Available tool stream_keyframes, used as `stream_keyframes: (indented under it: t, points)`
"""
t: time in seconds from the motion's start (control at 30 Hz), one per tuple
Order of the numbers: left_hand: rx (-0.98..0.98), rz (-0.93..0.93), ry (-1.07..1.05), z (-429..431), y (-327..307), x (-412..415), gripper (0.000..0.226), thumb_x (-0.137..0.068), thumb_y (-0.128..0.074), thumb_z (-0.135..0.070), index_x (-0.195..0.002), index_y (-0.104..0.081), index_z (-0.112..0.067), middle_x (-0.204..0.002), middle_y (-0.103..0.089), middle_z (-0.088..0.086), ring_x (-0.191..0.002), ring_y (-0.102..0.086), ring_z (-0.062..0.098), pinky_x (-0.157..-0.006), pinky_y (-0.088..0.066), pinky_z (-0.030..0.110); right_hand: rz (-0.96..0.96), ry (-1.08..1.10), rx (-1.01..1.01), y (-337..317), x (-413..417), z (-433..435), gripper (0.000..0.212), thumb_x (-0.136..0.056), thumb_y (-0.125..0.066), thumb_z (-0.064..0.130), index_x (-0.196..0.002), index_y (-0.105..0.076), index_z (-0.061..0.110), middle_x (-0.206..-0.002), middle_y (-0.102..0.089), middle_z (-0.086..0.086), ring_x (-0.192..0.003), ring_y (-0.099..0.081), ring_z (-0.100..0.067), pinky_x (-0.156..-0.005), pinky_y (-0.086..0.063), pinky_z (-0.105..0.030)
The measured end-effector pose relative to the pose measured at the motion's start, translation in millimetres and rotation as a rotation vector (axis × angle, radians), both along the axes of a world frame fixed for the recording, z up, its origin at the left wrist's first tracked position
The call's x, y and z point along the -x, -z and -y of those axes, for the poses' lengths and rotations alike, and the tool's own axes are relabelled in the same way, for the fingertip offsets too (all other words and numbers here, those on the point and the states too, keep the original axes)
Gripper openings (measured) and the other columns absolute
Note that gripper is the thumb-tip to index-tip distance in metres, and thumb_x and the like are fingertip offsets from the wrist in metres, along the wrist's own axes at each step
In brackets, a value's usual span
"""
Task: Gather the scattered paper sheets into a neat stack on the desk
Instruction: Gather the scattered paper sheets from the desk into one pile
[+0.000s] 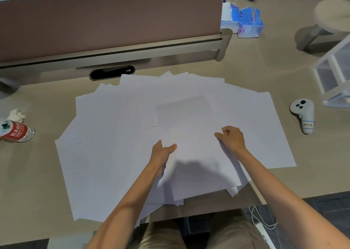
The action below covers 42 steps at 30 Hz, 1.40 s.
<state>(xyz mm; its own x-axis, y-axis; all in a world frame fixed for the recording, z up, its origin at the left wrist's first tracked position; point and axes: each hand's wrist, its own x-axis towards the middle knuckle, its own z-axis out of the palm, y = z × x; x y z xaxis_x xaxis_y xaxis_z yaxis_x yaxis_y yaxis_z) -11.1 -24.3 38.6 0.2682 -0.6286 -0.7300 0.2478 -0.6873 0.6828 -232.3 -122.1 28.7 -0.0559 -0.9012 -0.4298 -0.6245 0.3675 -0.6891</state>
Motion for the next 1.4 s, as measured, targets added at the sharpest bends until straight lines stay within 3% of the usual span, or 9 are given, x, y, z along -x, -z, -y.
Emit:
stream_keyframes:
  t: [0.13, 0.47, 0.57, 0.73, 0.93, 1.03, 1.1, 1.23, 1.4]
  points:
    - [-0.171, 0.192, 0.027, 8.2, 5.6, 28.2, 0.036, -0.087, -0.063, -0.014, -0.061, -0.038, -0.012, -0.058, -0.041, 0.006, -0.05, -0.038, 0.021, -0.053, -0.036, 0.027, -0.177, -0.037, 0.038, 6.0, 25.2, 11.6, 0.038, -0.08, -0.067, 0.019, -0.057, -0.037, 0.016, -0.061, -0.042, -0.001, -0.057, -0.042, -0.019, -0.051, -0.029, -0.027]
    - [-0.211, 0.231, -0.166, 11.7, 2.1, 120.1, 0.007, -0.086, -0.056, -0.008, -0.085, -0.051, -0.003, -0.086, -0.053, 0.008, -0.061, -0.042, 0.012, -0.048, -0.032, 0.02, -0.196, -0.145, 0.006, 13.7, 83.3, 52.7, 0.017, -0.067, -0.078, 0.023, -0.065, -0.063, 0.016, -0.104, -0.061, -0.013, -0.099, -0.059, -0.026, -0.071, -0.05, -0.031]
    - [-0.311, 0.301, -0.248, 18.8, 4.7, 138.3, 0.054, -0.081, -0.062, -0.009, -0.128, -0.037, -0.002, -0.13, -0.042, 0.012, -0.101, -0.054, 0.024, -0.08, -0.05, 0.034, -0.167, -0.219, -0.026, 12.5, 91.5, 54.3, 0.023, -0.066, -0.079, 0.027, -0.077, -0.061, 0.017, -0.114, -0.056, -0.012, -0.101, -0.059, -0.028, -0.073, -0.048, -0.03]
    - [-0.457, 0.374, -0.339, 27.0, 7.0, 155.7, 0.056, -0.082, -0.062, -0.013, -0.127, -0.032, -0.005, -0.137, -0.035, 0.012, -0.122, -0.043, 0.03, -0.106, -0.036, 0.035, -0.122, -0.218, -0.139, 6.9, 96.3, 51.4, 0.045, -0.072, -0.075, 0.021, -0.11, -0.055, 0.008, -0.125, -0.04, -0.007, -0.097, -0.055, -0.023, -0.079, -0.045, -0.03]
    - [-0.376, 0.159, -0.414, 19.3, 9.4, 149.7, 0.058, -0.084, -0.061, -0.008, -0.134, -0.037, 0.009, -0.128, -0.052, 0.012, -0.101, -0.054, 0.022, -0.074, -0.048, 0.028, -0.098, -0.187, -0.15, 12.0, 99.3, 55.4, 0.045, -0.074, -0.074, 0.02, -0.112, -0.054, 0.008, -0.125, -0.044, -0.008, -0.095, -0.052, -0.02, -0.079, -0.042, -0.029]
    - [-0.298, 0.049, -0.429, 10.9, 9.6, 146.4, 0.054, -0.08, -0.07, -0.016, -0.126, -0.05, 0.006, -0.117, -0.059, 0.01, -0.097, -0.057, 0.025, -0.072, -0.044, 0.031, -0.073, -0.195, -0.134, 13.5, 99.9, 53.5, 0.042, -0.075, -0.072, 0.019, -0.112, -0.055, 0.008, -0.118, -0.043, -0.005, -0.094, -0.052, -0.019, -0.08, -0.042, -0.029]
    - [-0.242, -0.037, -0.445, 9.2, 8.9, 147.9, 0.058, -0.075, -0.077, -0.022, -0.125, -0.055, -0.002, -0.122, -0.063, 0.008, -0.106, -0.06, 0.028, -0.095, -0.049, 0.041, -0.063, -0.194, -0.118, 14.8, 99.6, 54.4, 0.036, -0.075, -0.07, 0.018, -0.107, -0.057, 0.008, -0.11, -0.048, -0.004, -0.091, -0.053, -0.02, -0.081, -0.045, -0.031]
    - [-0.109, -0.121, -0.366, 7.0, 6.7, 153.2, 0.045, -0.084, -0.072, -0.018, -0.125, -0.055, -0.014, -0.119, -0.066, 0.003, -0.104, -0.064, 0.025, -0.092, -0.051, 0.037, -0.036, -0.243, -0.122, 9.5, 99.2, 52.5, 0.018, -0.071, -0.058, 0.016, -0.068, -0.05, -0.001, -0.072, -0.051, -0.022, -0.066, -0.05, -0.037, -0.069, -0.047, -0.04]
    - [-0.022, -0.037, -0.257, 3.6, 10.9, 153.9, 0.037, -0.09, -0.062, -0.006, -0.125, -0.054, -0.011, -0.108, -0.068, 0.002, -0.098, -0.066, 0.023, -0.078, -0.054, 0.033, -0.062, -0.318, 0.017, 5.7, 111.9, 55.6, 0.014, -0.084, -0.051, 0.003, -0.092, -0.062, 0.001, -0.099, -0.061, -0.01, -0.093, -0.062, -0.027, -0.079, -0.053, -0.039]
